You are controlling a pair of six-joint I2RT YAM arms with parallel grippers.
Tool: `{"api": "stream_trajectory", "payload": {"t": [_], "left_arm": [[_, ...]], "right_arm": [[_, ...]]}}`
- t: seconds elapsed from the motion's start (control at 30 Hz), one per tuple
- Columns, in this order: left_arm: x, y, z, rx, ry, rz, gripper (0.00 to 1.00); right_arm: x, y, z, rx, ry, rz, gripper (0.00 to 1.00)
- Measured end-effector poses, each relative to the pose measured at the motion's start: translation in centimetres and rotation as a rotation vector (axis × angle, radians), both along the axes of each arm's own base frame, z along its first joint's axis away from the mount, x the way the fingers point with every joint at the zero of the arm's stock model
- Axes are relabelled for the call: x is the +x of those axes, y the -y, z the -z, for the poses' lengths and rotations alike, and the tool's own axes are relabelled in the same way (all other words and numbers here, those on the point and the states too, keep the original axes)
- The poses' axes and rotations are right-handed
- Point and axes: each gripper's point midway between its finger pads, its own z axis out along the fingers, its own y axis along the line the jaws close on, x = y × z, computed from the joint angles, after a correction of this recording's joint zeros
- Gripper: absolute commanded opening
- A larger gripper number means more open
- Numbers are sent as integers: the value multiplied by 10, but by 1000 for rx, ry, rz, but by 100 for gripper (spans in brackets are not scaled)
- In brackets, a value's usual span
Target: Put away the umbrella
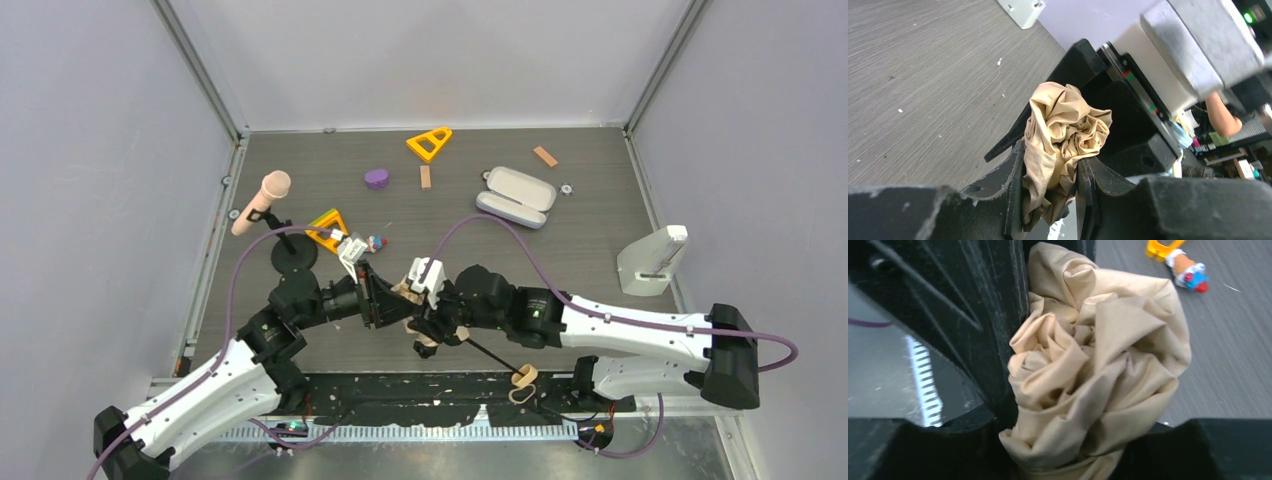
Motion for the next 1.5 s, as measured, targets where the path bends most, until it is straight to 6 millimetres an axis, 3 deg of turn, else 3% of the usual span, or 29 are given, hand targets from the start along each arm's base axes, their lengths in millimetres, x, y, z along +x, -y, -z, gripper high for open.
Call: {"api": "stream_trajectory", "payload": {"t": [0.4, 0.83, 0.9, 1.03, 1.13, 1.2, 1.3, 1.33, 1.37, 1.5], "left_arm": [[27, -7, 25, 48, -137, -163, 0], [42, -18, 52, 101, -186, -261, 0], [46, -20, 56, 99, -208, -287, 0], [51, -23, 64, 100, -259, -336, 0], [54, -25, 67, 95, -276, -362, 0], [55, -25, 65, 91, -273, -364, 0], [54, -23, 61, 75, -259, -355, 0], [53, -21, 57, 62, -249, -347, 9], [51, -19, 52, 47, -237, -335, 24], [45, -14, 28, -14, -148, -285, 96]], "right_arm": [[41, 3, 33, -231, 192, 287, 62], [49, 8, 57, -314, 208, 431, 64], [50, 9, 62, -331, 215, 437, 59], [59, 12, 80, -422, 281, 466, 34], [62, 12, 81, -418, 287, 484, 13], [62, 11, 74, -393, 290, 486, 7], [61, 13, 68, -353, 292, 475, 6], [60, 13, 64, -329, 286, 463, 6], [59, 14, 59, -299, 278, 449, 6], [56, 14, 35, -167, 234, 375, 6]]}}
